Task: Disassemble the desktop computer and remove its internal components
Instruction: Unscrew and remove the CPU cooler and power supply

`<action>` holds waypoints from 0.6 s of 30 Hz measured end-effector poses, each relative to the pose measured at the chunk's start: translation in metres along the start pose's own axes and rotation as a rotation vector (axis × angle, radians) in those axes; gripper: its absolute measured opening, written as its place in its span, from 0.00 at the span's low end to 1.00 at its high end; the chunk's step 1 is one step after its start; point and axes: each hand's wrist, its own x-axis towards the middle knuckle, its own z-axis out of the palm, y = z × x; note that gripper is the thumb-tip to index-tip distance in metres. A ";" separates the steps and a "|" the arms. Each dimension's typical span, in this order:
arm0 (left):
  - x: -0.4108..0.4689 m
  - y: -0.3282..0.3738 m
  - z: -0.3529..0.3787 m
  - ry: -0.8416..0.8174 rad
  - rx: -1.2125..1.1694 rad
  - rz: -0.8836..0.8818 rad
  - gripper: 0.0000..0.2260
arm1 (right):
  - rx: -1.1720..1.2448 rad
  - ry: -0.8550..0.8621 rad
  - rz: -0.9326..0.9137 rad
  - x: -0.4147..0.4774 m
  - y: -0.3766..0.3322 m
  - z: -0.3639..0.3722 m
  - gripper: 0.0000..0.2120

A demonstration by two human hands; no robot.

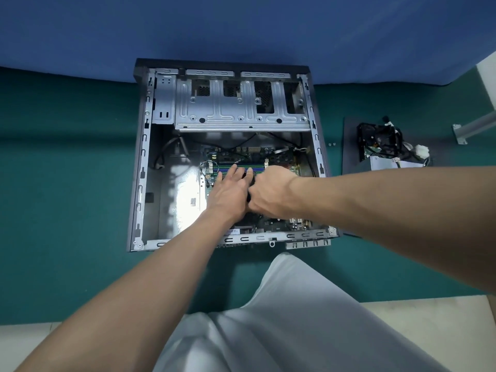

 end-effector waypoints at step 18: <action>-0.003 0.002 -0.008 -0.048 -0.011 -0.006 0.46 | 1.116 -0.187 0.702 0.004 0.008 0.000 0.13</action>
